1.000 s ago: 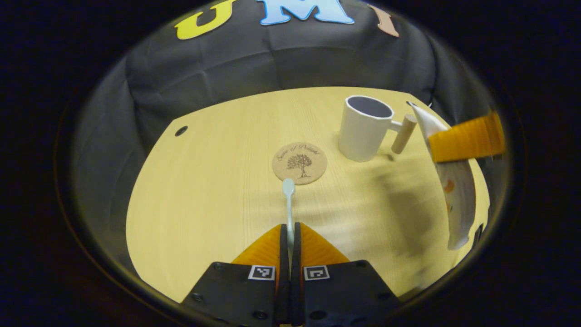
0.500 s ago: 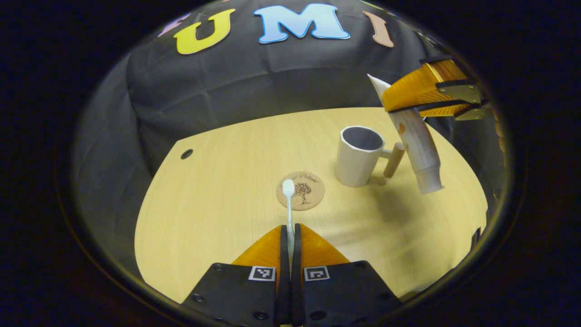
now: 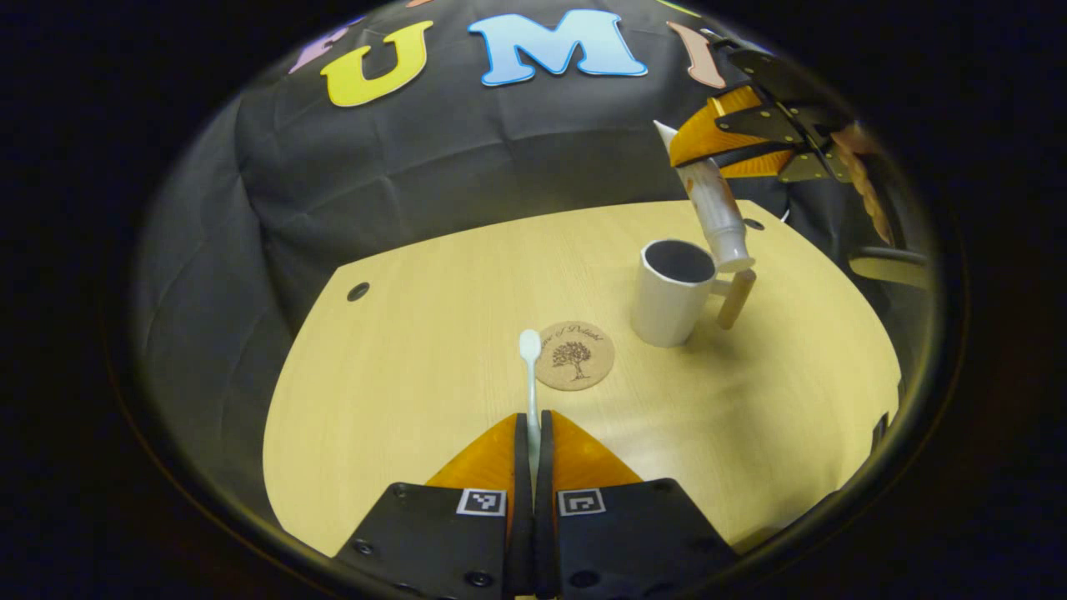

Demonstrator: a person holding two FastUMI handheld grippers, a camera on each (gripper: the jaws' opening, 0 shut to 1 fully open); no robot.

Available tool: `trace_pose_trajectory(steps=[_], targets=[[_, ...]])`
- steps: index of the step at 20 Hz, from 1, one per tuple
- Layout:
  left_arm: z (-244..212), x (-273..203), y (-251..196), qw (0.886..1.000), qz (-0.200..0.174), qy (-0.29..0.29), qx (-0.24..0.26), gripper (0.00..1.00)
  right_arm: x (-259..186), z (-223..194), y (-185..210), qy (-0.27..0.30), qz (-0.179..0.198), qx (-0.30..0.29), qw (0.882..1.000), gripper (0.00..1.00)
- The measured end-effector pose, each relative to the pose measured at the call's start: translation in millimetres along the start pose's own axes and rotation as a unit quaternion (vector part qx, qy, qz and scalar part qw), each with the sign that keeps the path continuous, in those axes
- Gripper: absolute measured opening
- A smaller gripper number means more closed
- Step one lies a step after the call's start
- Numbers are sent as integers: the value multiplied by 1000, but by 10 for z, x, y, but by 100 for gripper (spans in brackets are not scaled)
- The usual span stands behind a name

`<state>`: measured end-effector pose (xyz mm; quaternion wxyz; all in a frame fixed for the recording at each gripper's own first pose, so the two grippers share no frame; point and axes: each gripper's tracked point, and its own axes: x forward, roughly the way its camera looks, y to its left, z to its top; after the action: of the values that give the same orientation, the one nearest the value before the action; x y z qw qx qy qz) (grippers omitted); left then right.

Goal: Put the toothbrush and toothpaste on the desktop into the cup, then pick up the cup and place it on the coaster on the desktop.

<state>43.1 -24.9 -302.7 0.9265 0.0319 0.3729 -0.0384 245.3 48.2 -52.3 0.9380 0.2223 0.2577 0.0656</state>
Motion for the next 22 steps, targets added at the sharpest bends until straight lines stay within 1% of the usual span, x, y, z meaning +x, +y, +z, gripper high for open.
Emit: trace_pose_trajectory(steps=[3,6,9,11,16,20,21,22], targets=[[-18,-31,-14,1000,0,-2,6,7,127,88,-13,-10,-2,8,1000,14],[17,-43,3,1000,-2,0,10,9,307,134,-72,-21,-12,10,1000,15],[28,-14,49,1000,1,2,12,9,461,82,-160,-23,-29,-4,999,15],[12,-3,82,1000,3,4,12,9,526,29,-159,-24,-34,-17,999,14],[10,-15,153,1000,9,8,11,9,565,-75,-90,-53,-38,-69,996,15],[35,-13,163,1000,11,1,13,9,549,-280,-177,-42,-44,-59,996,14],[47,-21,146,1000,10,-1,14,9,535,-311,-182,-40,-38,-53,997,14],[48,-25,133,1000,9,-2,14,9,511,-324,-202,-43,-41,-51,997,16]])
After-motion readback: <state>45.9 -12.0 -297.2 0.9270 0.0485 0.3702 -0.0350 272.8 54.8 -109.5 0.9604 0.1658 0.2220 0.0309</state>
